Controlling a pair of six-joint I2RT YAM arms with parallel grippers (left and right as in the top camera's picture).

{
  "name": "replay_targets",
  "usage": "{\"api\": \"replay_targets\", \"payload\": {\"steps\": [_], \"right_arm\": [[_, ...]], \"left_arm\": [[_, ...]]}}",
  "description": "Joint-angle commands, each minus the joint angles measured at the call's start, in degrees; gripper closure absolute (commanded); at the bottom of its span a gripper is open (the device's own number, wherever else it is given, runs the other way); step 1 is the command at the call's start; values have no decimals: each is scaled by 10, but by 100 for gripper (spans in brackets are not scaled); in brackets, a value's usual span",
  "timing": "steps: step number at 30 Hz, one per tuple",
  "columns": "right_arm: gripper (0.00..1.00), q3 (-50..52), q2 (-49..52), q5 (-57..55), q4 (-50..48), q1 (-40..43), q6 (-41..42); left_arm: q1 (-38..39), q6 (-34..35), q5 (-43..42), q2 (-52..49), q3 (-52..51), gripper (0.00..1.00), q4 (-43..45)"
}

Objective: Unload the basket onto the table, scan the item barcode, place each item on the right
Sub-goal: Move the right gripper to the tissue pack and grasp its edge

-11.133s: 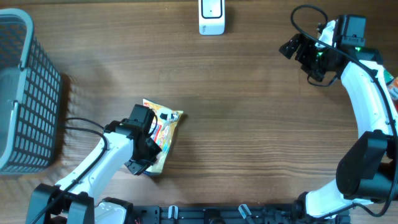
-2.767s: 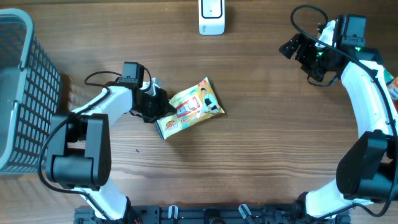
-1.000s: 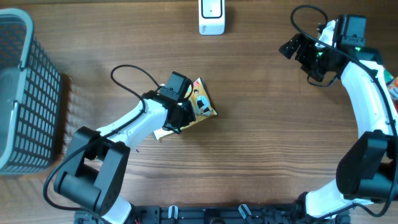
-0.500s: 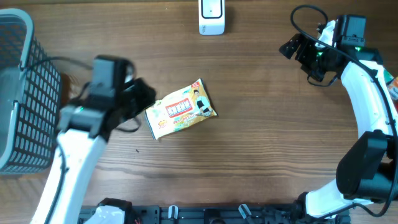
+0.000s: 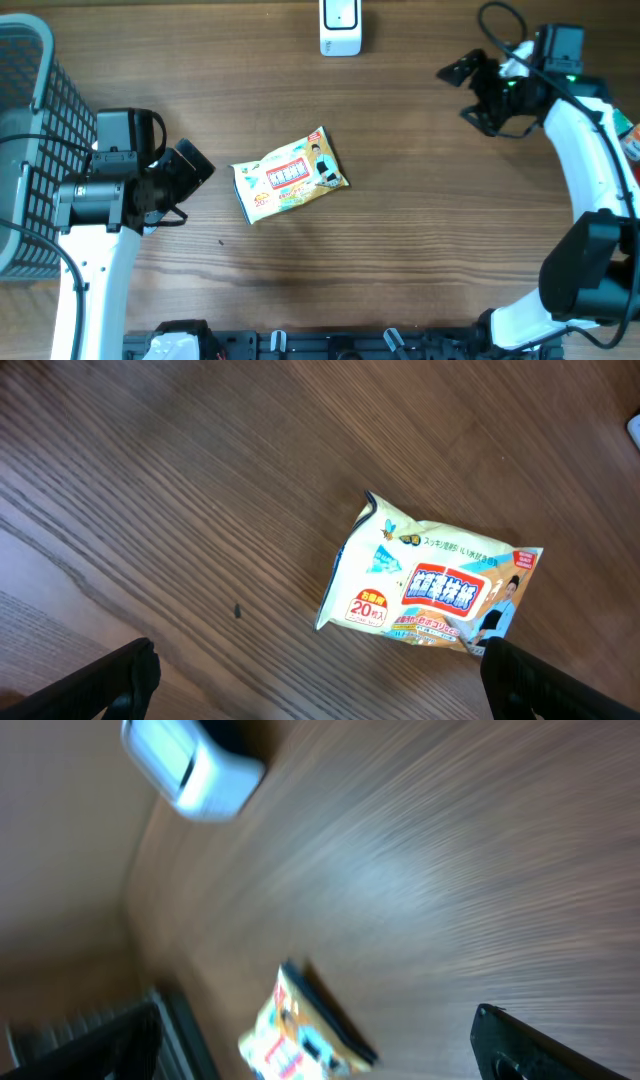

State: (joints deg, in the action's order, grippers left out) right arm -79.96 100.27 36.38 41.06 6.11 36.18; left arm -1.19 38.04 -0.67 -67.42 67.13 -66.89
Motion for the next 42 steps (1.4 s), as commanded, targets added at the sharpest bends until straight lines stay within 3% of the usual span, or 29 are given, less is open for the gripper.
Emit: {"api": "replay_targets", "payload": {"steps": [1,5,8,12,21,22,23,25,26,29,33,42], "right_arm": [[1,1,-2,34,49,-93,-174],[0,1,25,-138,63,-238,-196],[0,1,58,-203,39,-318,-196],[0,1,122,-167,5,-368,-180],[0,1,214,-87,-21,-370,-181],[3,1,218,-71,-31,-370,-181],[14,1,222,-60,-39,-370,-180],[45,1,226,-67,-42,-370,-180],[55,1,226,-74,-42,-370,-178],[96,1,226,-116,-38,-367,-152],[96,-7,217,-115,-8,-345,-154],[96,-91,112,-205,207,-218,-216]], "left_arm": [[-3,-2,10,-3,-5,0,0],[-3,-2,10,-3,-5,0,0],[-3,-2,10,-3,-5,0,0],[-3,-2,10,-3,-5,0,0],[-3,-2,10,-3,-5,0,0],[-3,-2,10,-3,-5,0,0],[-3,-2,10,-3,-5,0,0],[-3,-2,10,-3,-5,0,0],[-3,-2,10,-3,-5,0,0],[-3,-2,10,-3,-5,0,0],[-3,-2,10,-3,-5,0,0],[-3,-2,10,-3,-5,0,0]]}}
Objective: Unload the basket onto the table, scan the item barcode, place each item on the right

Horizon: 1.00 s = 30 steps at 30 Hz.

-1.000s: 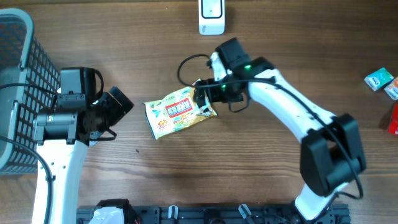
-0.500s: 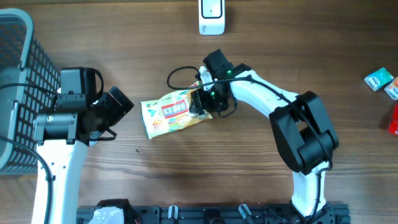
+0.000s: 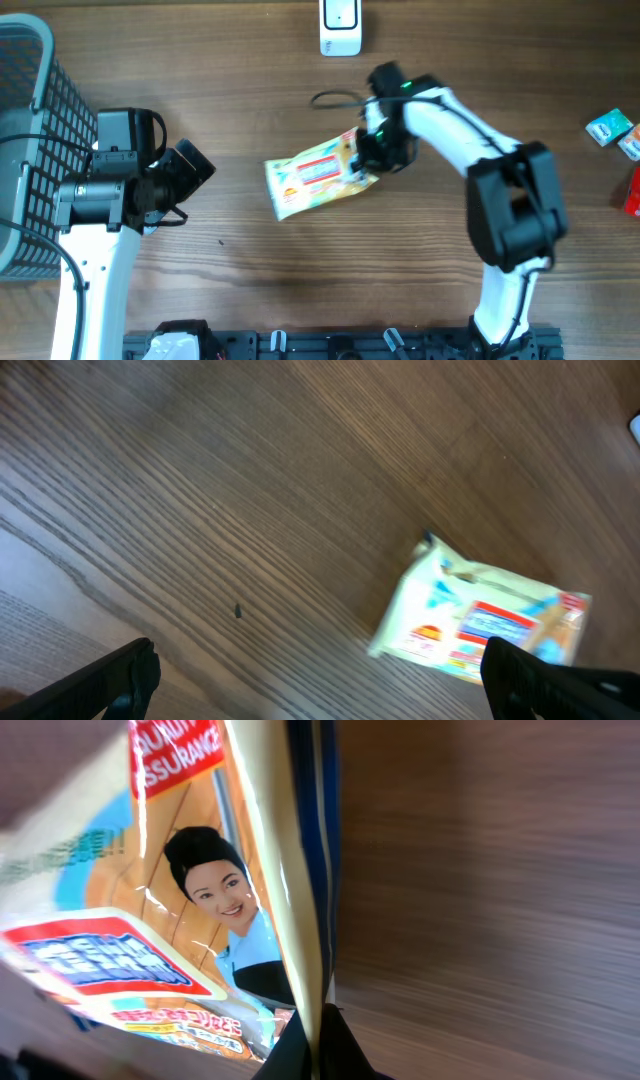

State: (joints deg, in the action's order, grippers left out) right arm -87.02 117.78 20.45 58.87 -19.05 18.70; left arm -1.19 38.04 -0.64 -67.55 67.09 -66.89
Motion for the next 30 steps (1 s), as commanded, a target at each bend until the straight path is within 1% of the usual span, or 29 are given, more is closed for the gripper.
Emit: {"api": "replay_targets", "payload": {"steps": [1,2,3,4,5,7,8,9,10,11,13,14,17,18,21,25,26,28,30], "right_arm": [[96,-20,-71,-45,40,41,-59],[91,-20,-79,-46,57,46,-83],[76,-20,-83,-46,72,46,-98],[59,-20,-83,-48,82,46,-99],[44,-20,-83,-50,89,46,-97],[0,-19,-83,-50,85,46,-95],[2,-19,-83,-49,83,46,-89],[11,-19,-83,-49,82,45,-78],[16,-18,-83,-38,81,44,-76],[15,-18,-83,-20,78,42,-79],[1,-16,-83,23,66,34,-119],[0,-13,-83,31,59,25,-142],[0,1,-83,25,43,-6,-141],[1,11,-83,25,32,-24,-123],[0,50,-83,25,-33,-68,33],[0,96,-80,22,-142,-110,146],[0,107,-76,2,-173,-125,157],[0,110,-73,-47,-181,-142,156],[0,110,-73,-68,-179,-152,112]], "left_arm": [[-3,-2,9,-1,-5,0,0],[-3,-2,9,-1,-5,0,0],[-3,-2,9,-1,-5,0,0],[-3,-2,9,-1,-5,0,0],[-3,-2,9,-1,-5,0,0],[-3,-2,9,-1,-5,0,0],[-3,-2,9,-1,-5,0,0],[-3,-2,9,-1,-5,0,0],[-3,-2,9,-1,-5,0,0],[-3,-2,9,-1,-5,0,0],[-3,-2,9,-1,-5,0,0],[-3,-2,9,-1,-5,0,0],[-3,-2,9,-1,-5,0,0],[-3,-2,9,-1,-5,0,0],[-3,-2,9,-1,-5,0,0],[-3,-2,9,-1,-5,0,0],[-3,-2,9,-1,-5,0,0],[-3,-2,9,-1,-5,0,0],[-3,-2,9,-1,-5,0,0]]}}
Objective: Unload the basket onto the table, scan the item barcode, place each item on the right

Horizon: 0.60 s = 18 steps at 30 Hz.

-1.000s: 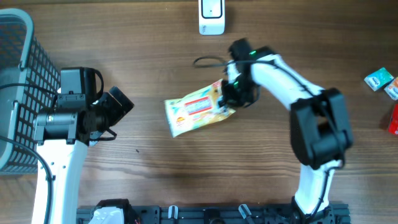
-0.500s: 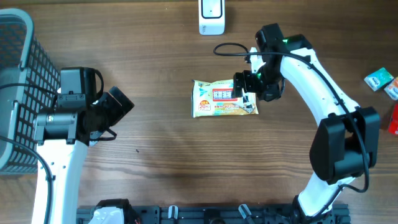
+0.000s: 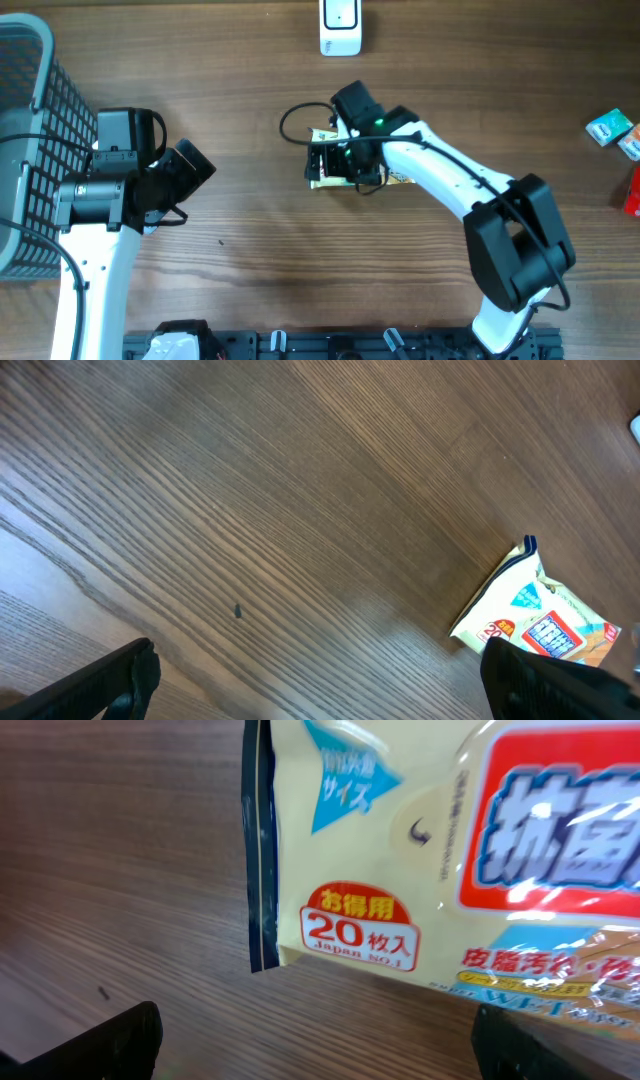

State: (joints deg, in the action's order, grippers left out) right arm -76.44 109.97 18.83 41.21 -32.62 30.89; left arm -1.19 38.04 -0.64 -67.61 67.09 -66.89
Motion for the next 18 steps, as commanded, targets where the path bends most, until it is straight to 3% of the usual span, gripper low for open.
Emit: {"api": "replay_targets", "payload": {"steps": [1,6,11,14,18], "right_arm": [[0,4,5,-52,0,-17,-37],[0,-31,-8,-60,72,33,-59],[0,-58,-28,-48,114,174,-110],[0,-56,-27,-47,113,249,-134],[0,-20,-24,-35,52,286,-207]], "left_arm": [[-3,-2,9,-1,-5,0,0],[-3,-2,9,-1,-5,0,0],[-3,-2,9,-1,-5,0,0],[-3,-2,9,-1,-5,0,0],[-3,-2,9,-1,-5,0,0]]}}
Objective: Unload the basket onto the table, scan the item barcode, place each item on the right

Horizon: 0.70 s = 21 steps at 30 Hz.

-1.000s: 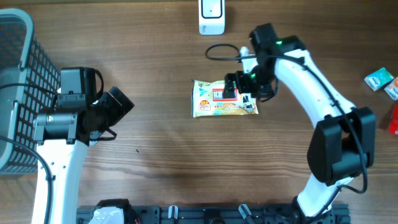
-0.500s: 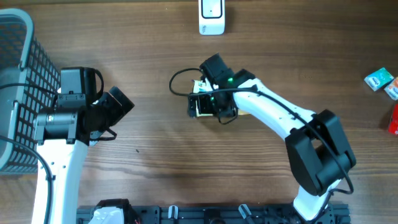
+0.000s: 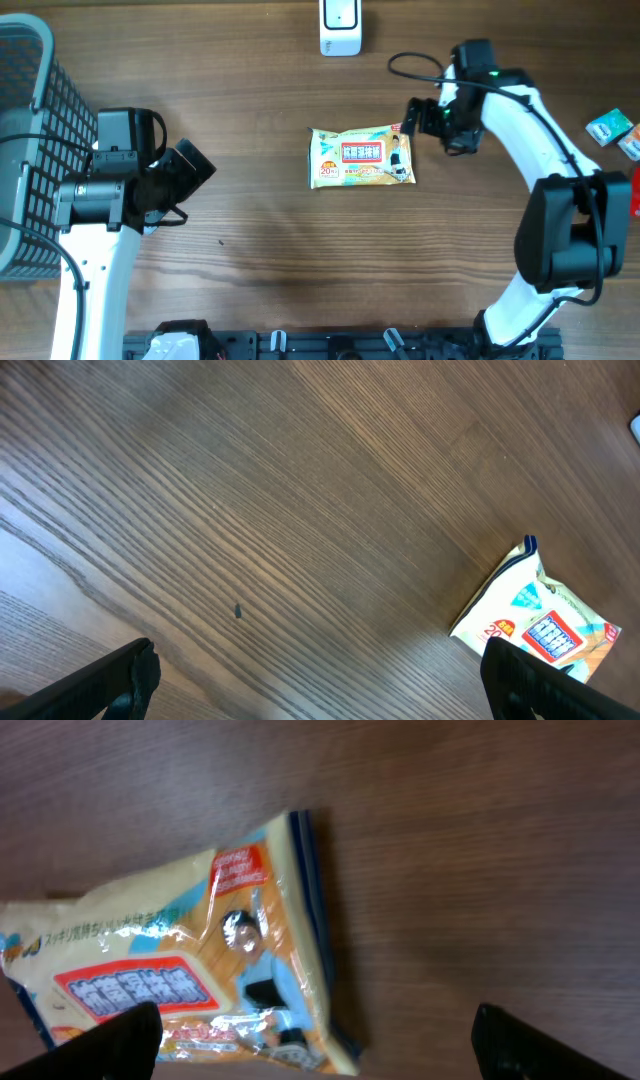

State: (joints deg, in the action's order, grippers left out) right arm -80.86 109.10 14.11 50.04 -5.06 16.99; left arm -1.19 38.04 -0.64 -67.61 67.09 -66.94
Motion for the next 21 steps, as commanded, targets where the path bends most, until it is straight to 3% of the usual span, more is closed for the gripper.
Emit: {"api": "replay_targets", "payload": {"steps": [1,3,10,17,20,21], "right_arm": [[0,43,-15,47,-66,12,-87],[1,72,-12,113,-108,11,-116],[0,139,35,182,-189,11,-90],[1,139,143,224,-189,-16,-52],[30,139,157,219,-183,-24,-47],[46,139,157,217,-181,-24,-48]], "left_arm": [[-3,-2,9,-1,-5,0,0],[-3,-2,9,-1,-5,0,0],[-3,-2,9,-1,-5,0,0],[-3,-2,9,-1,-5,0,0],[-3,-2,9,-1,-5,0,0],[-3,-2,9,-1,-5,0,0]]}}
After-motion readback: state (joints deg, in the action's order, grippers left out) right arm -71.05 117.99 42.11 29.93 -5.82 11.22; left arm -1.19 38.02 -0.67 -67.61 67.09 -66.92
